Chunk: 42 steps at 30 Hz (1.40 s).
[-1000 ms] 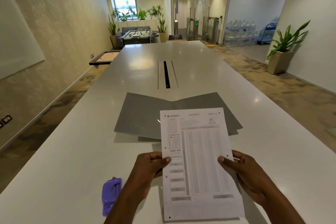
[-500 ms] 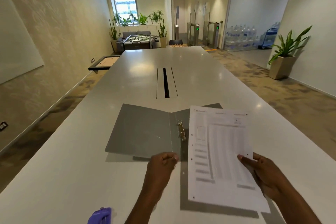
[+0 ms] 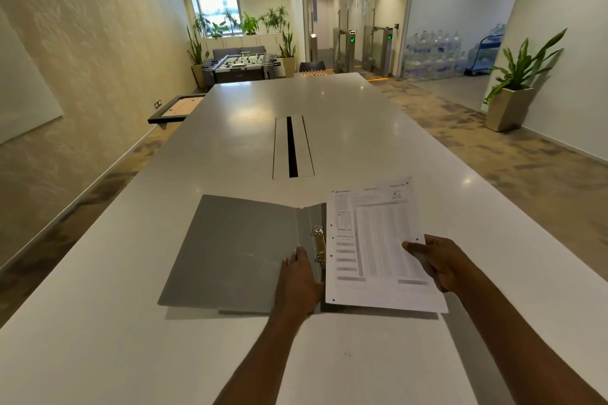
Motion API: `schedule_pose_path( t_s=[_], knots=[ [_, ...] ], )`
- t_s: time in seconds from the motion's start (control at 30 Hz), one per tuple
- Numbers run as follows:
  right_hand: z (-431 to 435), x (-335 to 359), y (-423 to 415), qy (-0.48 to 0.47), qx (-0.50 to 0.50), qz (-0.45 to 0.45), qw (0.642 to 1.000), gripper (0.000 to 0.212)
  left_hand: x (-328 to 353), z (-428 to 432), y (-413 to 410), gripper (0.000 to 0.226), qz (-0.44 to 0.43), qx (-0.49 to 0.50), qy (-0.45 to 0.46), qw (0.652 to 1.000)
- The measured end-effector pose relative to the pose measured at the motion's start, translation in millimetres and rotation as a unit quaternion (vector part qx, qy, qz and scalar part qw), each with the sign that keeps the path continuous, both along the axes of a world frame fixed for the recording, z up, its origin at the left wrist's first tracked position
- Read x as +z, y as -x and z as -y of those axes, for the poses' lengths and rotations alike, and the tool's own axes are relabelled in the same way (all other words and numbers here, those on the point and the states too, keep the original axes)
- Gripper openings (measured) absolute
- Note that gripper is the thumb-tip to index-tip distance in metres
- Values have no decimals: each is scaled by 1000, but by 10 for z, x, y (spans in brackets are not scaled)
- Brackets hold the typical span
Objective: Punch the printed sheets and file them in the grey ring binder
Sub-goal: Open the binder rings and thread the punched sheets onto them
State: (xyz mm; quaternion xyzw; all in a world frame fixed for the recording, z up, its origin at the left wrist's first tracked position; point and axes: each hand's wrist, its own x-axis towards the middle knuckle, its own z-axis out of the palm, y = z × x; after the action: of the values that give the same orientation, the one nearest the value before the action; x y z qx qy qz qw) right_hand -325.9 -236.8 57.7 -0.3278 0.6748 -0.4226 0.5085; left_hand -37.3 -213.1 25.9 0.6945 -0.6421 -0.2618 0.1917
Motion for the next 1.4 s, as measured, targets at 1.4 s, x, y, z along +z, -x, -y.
schedule_pose_path(
  t_s=[1.4],
  knots=[
    [-2099,-33,189,41,70,-197,977,10,-111,-2614,-140,95,-32,25,-30,999]
  ],
)
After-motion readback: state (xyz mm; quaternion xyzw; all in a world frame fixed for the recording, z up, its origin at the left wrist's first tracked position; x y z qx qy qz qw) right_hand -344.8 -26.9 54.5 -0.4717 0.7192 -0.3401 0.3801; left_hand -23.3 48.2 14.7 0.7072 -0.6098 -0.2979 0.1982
